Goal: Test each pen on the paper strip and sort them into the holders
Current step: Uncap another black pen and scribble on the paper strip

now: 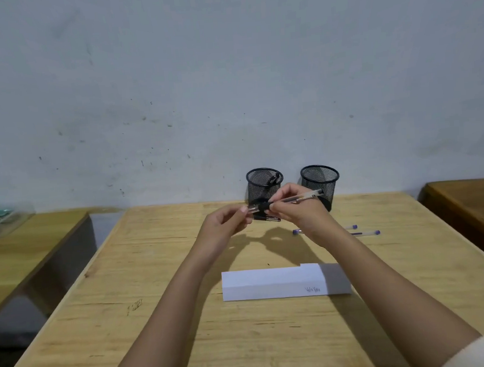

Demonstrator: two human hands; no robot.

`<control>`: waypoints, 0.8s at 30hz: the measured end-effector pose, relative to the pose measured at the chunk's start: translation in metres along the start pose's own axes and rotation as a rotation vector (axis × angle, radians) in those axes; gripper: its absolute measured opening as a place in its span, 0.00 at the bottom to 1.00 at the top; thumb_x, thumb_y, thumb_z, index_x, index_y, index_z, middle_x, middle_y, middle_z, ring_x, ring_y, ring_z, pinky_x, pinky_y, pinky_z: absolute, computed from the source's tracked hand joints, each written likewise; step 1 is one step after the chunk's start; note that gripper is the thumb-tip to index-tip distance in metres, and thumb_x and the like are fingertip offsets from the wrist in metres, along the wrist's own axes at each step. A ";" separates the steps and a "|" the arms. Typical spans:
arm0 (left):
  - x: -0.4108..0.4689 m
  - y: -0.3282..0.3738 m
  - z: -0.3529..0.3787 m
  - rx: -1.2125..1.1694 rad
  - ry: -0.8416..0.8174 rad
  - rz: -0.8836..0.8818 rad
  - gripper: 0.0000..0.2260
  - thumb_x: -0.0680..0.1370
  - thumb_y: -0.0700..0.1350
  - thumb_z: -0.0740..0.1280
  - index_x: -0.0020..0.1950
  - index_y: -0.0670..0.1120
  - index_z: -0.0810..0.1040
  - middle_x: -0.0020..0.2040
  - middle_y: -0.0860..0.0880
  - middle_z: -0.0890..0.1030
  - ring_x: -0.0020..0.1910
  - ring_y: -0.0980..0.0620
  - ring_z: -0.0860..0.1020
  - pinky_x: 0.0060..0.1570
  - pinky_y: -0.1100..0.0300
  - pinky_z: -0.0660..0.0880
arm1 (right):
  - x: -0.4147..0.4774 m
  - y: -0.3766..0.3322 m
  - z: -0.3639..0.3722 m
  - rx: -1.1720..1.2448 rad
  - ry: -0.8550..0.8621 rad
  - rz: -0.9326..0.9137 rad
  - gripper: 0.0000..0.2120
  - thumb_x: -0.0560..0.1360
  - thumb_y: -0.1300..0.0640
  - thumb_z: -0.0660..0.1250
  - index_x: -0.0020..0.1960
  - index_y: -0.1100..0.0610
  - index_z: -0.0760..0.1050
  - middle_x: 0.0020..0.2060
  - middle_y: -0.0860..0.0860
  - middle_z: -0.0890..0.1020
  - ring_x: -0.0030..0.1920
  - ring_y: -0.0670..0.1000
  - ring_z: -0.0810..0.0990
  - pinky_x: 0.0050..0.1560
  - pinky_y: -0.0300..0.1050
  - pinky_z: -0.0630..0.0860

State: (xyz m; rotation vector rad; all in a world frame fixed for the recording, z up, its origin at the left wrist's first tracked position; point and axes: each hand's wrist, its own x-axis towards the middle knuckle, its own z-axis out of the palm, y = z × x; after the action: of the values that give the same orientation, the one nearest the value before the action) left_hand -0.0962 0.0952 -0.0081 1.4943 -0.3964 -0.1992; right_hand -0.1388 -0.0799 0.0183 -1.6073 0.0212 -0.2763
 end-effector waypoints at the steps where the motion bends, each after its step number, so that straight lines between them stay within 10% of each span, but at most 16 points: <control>1: -0.002 0.004 0.004 -0.035 0.003 0.030 0.09 0.78 0.40 0.65 0.55 0.39 0.80 0.44 0.44 0.82 0.44 0.55 0.80 0.49 0.68 0.77 | -0.006 -0.002 -0.002 0.095 0.004 0.001 0.11 0.70 0.73 0.65 0.36 0.58 0.73 0.36 0.57 0.78 0.42 0.57 0.81 0.53 0.48 0.78; 11: -0.022 0.023 0.030 -0.173 0.011 0.100 0.06 0.75 0.35 0.67 0.50 0.40 0.80 0.42 0.45 0.83 0.41 0.55 0.83 0.47 0.67 0.78 | -0.041 -0.009 -0.013 0.286 0.035 -0.075 0.09 0.70 0.70 0.69 0.39 0.57 0.77 0.37 0.54 0.80 0.45 0.54 0.78 0.59 0.52 0.73; 24: -0.042 0.035 0.015 -0.096 -0.019 0.130 0.04 0.73 0.34 0.69 0.46 0.39 0.82 0.35 0.48 0.85 0.37 0.55 0.83 0.42 0.68 0.77 | -0.059 -0.009 0.006 0.191 0.092 -0.179 0.08 0.69 0.69 0.70 0.40 0.57 0.79 0.33 0.49 0.83 0.38 0.48 0.80 0.40 0.36 0.76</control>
State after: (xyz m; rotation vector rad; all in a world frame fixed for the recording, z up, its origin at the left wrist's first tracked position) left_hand -0.1442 0.0991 0.0217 1.3683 -0.4914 -0.1273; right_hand -0.1966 -0.0629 0.0178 -1.4076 -0.0769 -0.4765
